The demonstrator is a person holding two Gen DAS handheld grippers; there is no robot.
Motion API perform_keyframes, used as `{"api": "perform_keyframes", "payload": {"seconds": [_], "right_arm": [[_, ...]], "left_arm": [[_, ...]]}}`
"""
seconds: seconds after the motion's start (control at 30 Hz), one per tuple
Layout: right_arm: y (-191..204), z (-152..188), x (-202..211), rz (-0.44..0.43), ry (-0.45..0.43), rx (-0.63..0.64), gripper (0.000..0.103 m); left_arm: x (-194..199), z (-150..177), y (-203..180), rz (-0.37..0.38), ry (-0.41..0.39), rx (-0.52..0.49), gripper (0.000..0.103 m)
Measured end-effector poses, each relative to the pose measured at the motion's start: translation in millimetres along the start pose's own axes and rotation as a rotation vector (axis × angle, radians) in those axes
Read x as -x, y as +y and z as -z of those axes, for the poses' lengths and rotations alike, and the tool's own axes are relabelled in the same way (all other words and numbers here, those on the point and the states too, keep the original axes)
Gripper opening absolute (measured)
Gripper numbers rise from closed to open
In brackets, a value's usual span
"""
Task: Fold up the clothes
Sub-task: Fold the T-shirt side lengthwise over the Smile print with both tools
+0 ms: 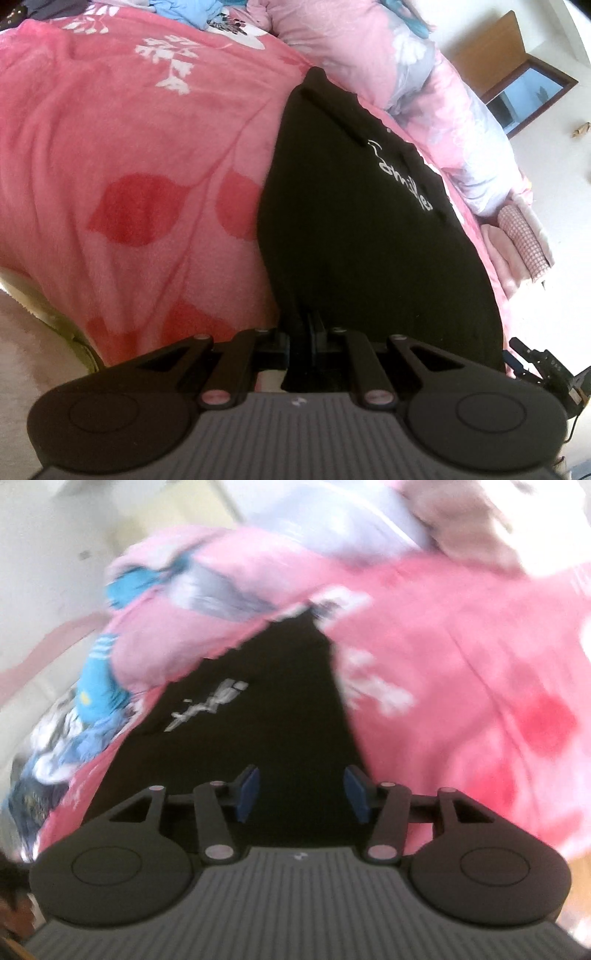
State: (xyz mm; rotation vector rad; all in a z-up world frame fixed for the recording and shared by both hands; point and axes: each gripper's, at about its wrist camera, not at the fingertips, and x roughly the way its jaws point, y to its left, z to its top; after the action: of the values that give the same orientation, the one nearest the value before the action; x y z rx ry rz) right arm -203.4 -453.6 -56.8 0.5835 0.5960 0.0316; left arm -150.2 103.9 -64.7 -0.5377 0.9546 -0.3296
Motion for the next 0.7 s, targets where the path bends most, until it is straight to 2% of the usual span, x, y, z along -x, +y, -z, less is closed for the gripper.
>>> {"api": "perform_keyframes", "payload": {"seconds": [0.1, 0.17, 0.37, 0.7], "right_arm": [[-20, 1, -1, -0.062, 0.007, -0.092, 0.051], [-23, 1, -2, -0.079, 0.01, -0.111, 0.051], [-25, 2, 1, -0.088, 0.041, -0.095, 0.051], [-47, 22, 25, -0.136, 0.055, -0.211, 0.049]], "left_arm": [[0, -3, 2, 0.0, 0.014, 0.002, 0.011], [0, -5, 2, -0.004, 0.024, -0.002, 0.011], [0, -4, 2, -0.011, 0.026, -0.009, 0.011], [-2, -5, 4, -0.001, 0.027, -0.012, 0.011]]}}
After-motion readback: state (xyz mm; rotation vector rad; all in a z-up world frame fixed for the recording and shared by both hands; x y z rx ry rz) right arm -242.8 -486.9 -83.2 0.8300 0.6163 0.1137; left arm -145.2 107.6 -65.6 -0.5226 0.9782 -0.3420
